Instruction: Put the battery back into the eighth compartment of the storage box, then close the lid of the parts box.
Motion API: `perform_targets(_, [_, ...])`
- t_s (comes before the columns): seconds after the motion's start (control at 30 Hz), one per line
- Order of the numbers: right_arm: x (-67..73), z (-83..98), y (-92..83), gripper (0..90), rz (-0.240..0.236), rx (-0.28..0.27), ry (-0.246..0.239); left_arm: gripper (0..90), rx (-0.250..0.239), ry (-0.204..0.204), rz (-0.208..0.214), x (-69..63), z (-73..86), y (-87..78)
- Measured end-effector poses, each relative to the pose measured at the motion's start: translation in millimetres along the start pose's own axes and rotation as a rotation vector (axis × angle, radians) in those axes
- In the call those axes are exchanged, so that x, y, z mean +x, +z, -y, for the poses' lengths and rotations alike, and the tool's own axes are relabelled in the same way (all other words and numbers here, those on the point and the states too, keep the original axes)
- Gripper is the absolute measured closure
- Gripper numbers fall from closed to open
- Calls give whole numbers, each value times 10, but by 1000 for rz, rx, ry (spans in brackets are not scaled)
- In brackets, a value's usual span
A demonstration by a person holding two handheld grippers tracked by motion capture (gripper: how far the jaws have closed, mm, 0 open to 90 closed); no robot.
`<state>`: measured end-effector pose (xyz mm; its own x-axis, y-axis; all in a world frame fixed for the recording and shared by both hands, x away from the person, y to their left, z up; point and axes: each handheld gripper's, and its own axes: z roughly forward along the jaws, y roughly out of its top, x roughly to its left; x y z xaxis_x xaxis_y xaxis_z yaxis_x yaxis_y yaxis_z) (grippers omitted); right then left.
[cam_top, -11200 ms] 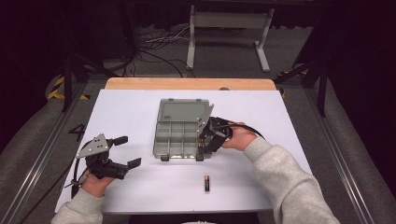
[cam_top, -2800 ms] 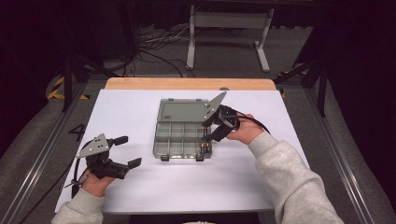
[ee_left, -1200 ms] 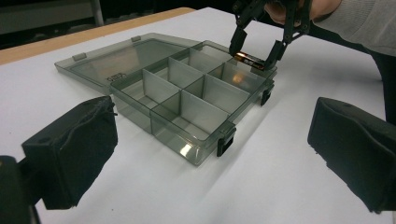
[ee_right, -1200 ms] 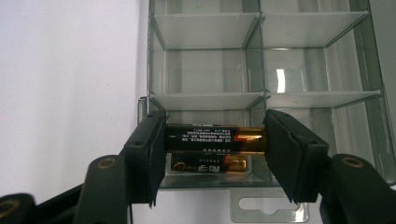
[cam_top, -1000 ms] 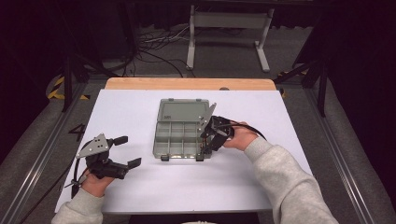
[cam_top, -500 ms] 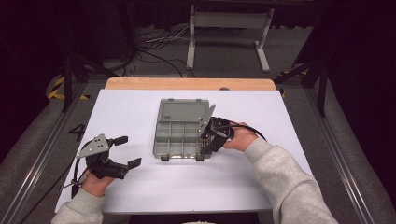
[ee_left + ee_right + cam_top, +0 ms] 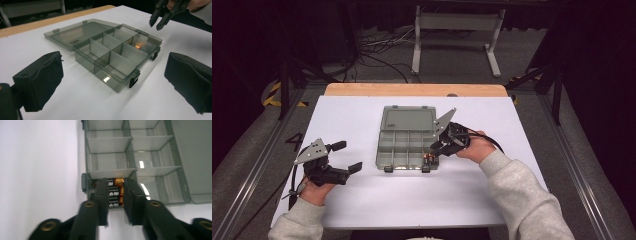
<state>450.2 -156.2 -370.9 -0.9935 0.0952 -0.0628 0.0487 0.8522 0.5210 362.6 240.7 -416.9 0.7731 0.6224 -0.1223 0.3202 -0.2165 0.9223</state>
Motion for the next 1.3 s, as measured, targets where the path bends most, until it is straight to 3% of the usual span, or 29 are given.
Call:
perform_targets(0.1, [50, 38, -87, 865, 31, -28, 22, 84, 10, -3, 2, 26, -21, 21])
perform_targets(0.23, [100, 80, -193, 900, 37, -57, 58, 199, 25, -5, -43, 51, -96, 49])
perform_targets(0.37, [119, 129, -279, 900, 67, -85, 122, 500, 65, 5, -60, 88, -161, 91])
perform_targets(0.47, [92, 160, -317, 900, 96, -92, 173, 711, 136, -1, -83, 139, -227, 164])
perform_targets(0.57, [47, 183, -325, 900, 105, -94, 209, 874, 172, -16, -91, 191, -291, 227])
perform_targets(0.83, [-116, 164, -265, 900, 152, -64, 289, 896, 274, -37, -120, 281, -458, 451])
perform_targets(0.87, [-140, 155, -254, 900, 156, -61, 295, 896, 294, -60, -116, 313, -504, 510])
perform_targets(0.93, [-163, 143, -247, 900, 159, -56, 302, 896, 307, -51, -120, 343, -529, 540])
perform_targets(1.03, [-249, 118, -229, 900, 177, -50, 314, 896, 340, -80, -118, 413, -595, 645])
perform_targets(1.3, [-474, 146, -185, 900, 206, -22, 383, 897, 405, -94, -114, 508, -703, 854])
